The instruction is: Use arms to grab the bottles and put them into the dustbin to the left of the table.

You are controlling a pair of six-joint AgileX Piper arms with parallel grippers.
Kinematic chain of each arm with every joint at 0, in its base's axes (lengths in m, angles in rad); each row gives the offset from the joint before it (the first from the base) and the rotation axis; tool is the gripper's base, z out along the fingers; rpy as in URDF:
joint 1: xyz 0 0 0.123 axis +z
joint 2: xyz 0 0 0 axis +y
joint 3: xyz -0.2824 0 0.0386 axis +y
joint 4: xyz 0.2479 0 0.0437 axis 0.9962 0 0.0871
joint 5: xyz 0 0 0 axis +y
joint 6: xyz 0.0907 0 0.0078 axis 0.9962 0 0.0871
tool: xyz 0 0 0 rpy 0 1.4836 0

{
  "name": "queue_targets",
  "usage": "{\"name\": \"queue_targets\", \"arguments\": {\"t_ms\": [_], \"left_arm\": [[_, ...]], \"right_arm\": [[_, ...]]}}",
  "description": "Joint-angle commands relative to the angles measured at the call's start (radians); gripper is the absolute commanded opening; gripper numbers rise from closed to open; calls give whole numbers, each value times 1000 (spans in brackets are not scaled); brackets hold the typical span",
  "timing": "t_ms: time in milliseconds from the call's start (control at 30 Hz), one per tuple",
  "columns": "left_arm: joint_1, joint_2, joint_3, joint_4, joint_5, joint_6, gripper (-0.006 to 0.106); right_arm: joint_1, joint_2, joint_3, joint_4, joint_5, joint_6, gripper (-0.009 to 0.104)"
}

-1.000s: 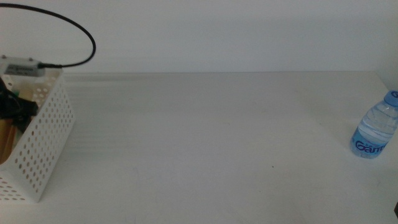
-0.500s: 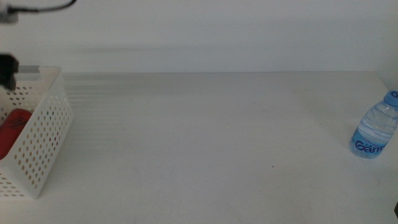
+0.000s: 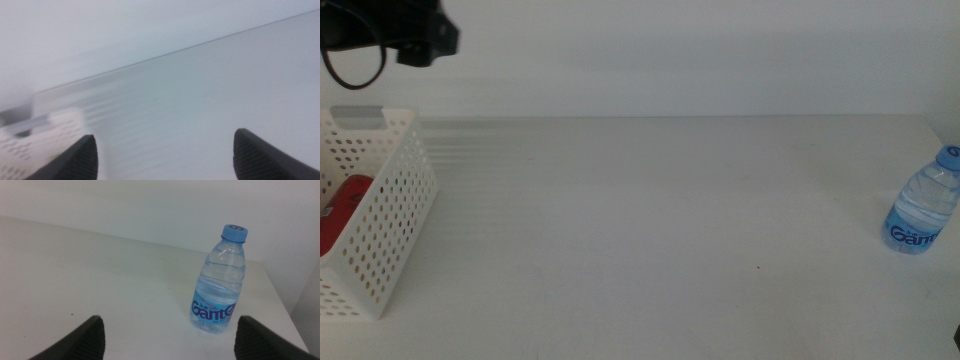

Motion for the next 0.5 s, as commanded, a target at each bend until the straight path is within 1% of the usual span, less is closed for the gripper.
{"name": "queue_targets", "arguments": {"t_ms": [0,100,267,333,467], "left_arm": [[-54,-45,-20,-18,-65,-13,86],[-110,-61,-20,-11,-64,4,86],[-177,-91,-14,-27,-80,5,86],[-203,-119,30,-26,-142,5,86],[-245,-215,193,-48,-365,5,86]], "right_arm": [[-5,-28,-9,-8,-70,-15,68],[-5,-28,-9,-8,-70,-15,68],[-5,-28,-9,-8,-70,-15,68],[-5,-28,-9,-8,-70,-15,68],[-5,-28,-9,-8,-70,-15,68]]}}
